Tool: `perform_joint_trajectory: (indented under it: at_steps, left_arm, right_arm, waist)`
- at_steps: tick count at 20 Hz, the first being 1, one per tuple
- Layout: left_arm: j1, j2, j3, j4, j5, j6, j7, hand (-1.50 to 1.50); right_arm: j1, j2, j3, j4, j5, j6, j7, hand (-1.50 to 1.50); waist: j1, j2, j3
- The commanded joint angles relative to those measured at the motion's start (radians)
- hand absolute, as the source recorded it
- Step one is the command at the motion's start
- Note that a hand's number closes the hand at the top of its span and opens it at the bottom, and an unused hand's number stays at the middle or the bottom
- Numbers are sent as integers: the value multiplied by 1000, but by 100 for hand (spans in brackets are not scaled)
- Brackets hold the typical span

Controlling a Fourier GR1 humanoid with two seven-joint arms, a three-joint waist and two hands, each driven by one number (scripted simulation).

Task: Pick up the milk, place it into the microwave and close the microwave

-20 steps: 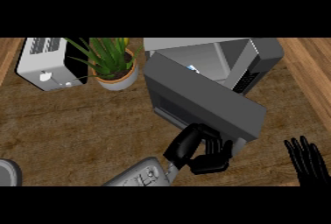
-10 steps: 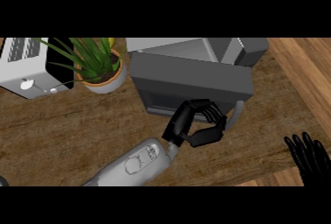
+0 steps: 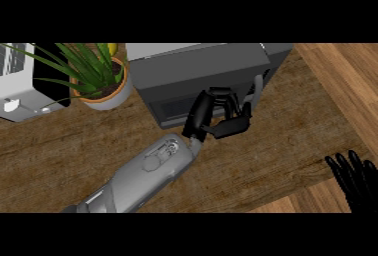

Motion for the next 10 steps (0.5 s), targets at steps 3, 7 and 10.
perform_joint_trajectory:
  at_steps: [3, 7, 10]
  left_arm:
    - [-86, 0, 56, 83, 74, -5, -59, 150]
    - [-102, 0, 72, 120, 97, -8, -95, 150]
    - [-102, 0, 59, 128, 111, -9, -117, 150]
  right_arm:
    - [3, -13, 4, -47, -49, 31, 14, -150]
    - [14, -45, -12, -70, -75, 44, 33, -150]
    - [11, -52, -7, -82, -94, 58, 40, -150]
  waist:
    - [-34, 12, 1]
    - [-43, 16, 1]
    - [-52, 20, 3]
